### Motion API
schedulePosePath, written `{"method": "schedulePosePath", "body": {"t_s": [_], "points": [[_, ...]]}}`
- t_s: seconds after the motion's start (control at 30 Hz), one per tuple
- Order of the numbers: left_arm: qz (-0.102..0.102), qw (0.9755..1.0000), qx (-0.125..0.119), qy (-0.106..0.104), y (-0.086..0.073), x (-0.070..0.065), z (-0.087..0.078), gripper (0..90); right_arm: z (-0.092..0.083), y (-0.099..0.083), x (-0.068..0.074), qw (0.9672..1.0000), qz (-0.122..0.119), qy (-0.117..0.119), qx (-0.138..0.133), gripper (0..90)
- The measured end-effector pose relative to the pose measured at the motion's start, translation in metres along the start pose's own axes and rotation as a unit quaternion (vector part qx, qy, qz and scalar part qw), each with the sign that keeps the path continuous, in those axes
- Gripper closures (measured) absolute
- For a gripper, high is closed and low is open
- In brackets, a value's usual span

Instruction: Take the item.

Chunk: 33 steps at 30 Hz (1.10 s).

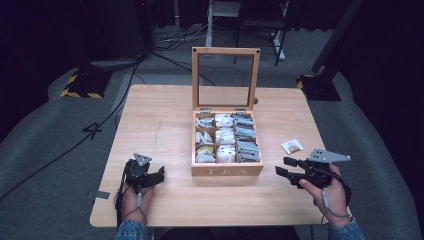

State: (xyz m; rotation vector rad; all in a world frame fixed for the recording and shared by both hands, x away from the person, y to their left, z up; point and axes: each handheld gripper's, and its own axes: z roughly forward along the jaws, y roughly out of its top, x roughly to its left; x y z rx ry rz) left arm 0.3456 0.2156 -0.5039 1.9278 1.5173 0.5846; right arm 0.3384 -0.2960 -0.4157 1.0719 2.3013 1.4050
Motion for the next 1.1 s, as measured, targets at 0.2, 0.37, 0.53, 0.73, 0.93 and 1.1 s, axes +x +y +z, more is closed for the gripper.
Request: {"method": "schedulePosePath", "body": {"t_s": [0.2,0.37,0.53,0.73,0.93,1.1], "points": [[0.000,1.0000,0.000,0.000,0.000,0.000,0.000,21.3,0.007,-0.015,-0.004,0.9995,-0.015,-0.006,0.027,44.9],[0.000,1.0000,0.000,0.000,0.000,0.000,0.000,21.4,0.022,-0.029,-0.006,0.9965,-0.054,-0.019,0.061,44.6],[0.000,1.0000,0.000,0.000,0.000,0.000,0.000,21.3,0.037,-0.043,-0.006,0.9949,-0.055,-0.018,0.083,44.7],[0.000,1.0000,0.000,0.000,0.000,0.000,0.000,21.3,0.054,-0.055,0.000,0.9931,-0.068,-0.018,0.094,41.9],[0.000,1.0000,0.000,0.000,0.000,0.000,0.000,21.3,0.066,-0.064,0.001,0.9904,-0.094,-0.015,0.100,24.9],[0.000,1.0000,0.000,0.000,0.000,0.000,0.000,21.4,0.072,-0.063,0.002,0.9883,-0.108,0.006,0.108,12.1]]}}
